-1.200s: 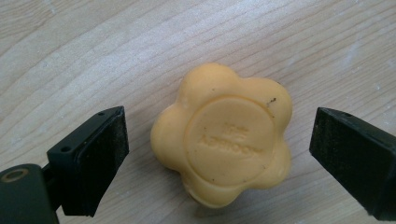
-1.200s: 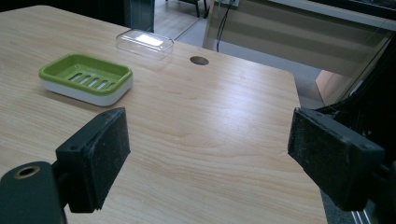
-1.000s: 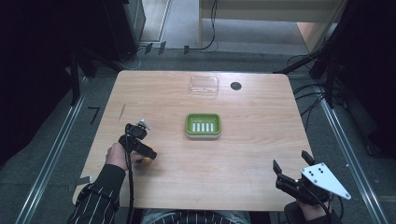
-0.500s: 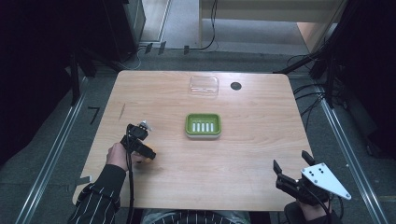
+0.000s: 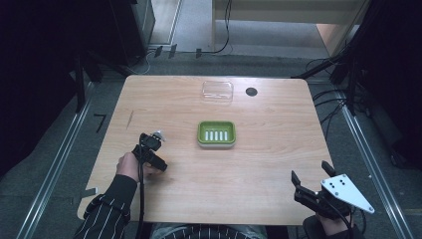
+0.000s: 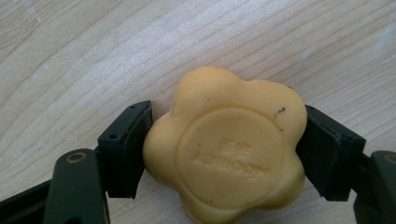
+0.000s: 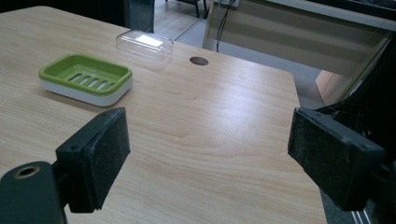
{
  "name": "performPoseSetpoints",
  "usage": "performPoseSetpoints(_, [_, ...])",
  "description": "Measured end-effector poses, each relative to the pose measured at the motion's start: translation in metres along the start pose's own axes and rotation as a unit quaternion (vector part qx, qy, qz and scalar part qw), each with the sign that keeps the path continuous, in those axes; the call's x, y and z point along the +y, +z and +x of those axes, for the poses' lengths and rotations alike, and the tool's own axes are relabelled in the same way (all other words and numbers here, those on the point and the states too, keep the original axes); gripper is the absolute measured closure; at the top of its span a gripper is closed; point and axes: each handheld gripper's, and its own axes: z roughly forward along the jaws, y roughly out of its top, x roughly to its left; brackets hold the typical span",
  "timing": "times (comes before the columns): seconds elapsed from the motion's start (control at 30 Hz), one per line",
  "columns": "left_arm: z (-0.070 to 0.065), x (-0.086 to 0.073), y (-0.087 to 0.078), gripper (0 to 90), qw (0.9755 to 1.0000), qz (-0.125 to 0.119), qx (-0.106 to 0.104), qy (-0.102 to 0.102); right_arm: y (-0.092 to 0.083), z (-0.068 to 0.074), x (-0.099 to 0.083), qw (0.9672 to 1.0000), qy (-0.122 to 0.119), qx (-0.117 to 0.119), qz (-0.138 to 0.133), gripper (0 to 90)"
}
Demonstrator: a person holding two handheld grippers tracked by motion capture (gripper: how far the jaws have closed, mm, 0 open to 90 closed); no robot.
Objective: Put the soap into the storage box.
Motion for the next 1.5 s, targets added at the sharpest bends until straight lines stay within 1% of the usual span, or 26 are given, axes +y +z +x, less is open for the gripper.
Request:
performPoseSetpoints(0.23, [0.0,0.0,0.0,27.3,1.0,-0.001,-0.001,0.002,0.0,0.0,0.0,1.0,-0.001,0.0,0.0,13.4])
performPoseSetpoints(0.5, [0.0,0.0,-0.001,27.8,1.0,0.005,-0.003,0.008,0.0,0.0,0.0,1.0,-0.001,0.0,0.0,13.4])
performPoseSetpoints(0.6, [0.0,0.0,-0.002,27.7,0.9999,0.004,0.001,0.01,0.0,-0.001,0.0,1.0,0.0,0.0,0.0,13.4])
performPoseSetpoints(0.67, [0.0,0.0,-0.004,27.8,0.9999,0.002,-0.004,0.01,0.0,-0.001,0.0,1.0,-0.001,0.0,0.0,13.4])
performPoseSetpoints(1.03, [-0.008,0.003,-0.012,27.8,0.9995,0.001,-0.009,0.032,0.0,0.0,0.0,1.0,-0.001,0.001,0.0,13.4])
performPoseSetpoints(1.07, [-0.009,0.003,-0.012,27.8,0.9995,-0.003,-0.009,0.032,0.0,0.0,0.0,1.0,-0.001,0.0,0.0,13.4])
performPoseSetpoints(1.13, [-0.011,0.004,-0.013,27.8,0.9993,-0.001,-0.011,0.036,0.0,0.0,0.0,1.0,0.0,0.001,0.0,13.4])
performPoseSetpoints(1.2, [-0.012,0.006,-0.015,27.8,0.9991,0.001,-0.011,0.04,0.0,0.0,0.0,1.0,0.0,0.001,-0.001,13.4])
performPoseSetpoints(1.23, [-0.013,0.008,-0.014,27.8,0.9991,-0.003,-0.008,0.042,0.0,0.0,0.0,1.0,0.0,0.001,-0.001,13.4])
performPoseSetpoints(1.33, [-0.017,0.014,-0.015,27.8,0.9987,-0.003,-0.011,0.049,0.001,0.0,0.0,1.0,-0.002,0.001,0.0,13.4])
performPoseSetpoints(1.4, [-0.02,0.019,-0.015,27.8,0.9983,-0.001,-0.012,0.058,0.001,0.0,0.0,1.0,0.0,0.0,0.0,13.4])
performPoseSetpoints(1.5, [-0.024,0.023,-0.015,27.8,0.9979,-0.002,-0.01,0.065,0.001,0.0,0.0,1.0,-0.001,0.0,-0.001,13.4])
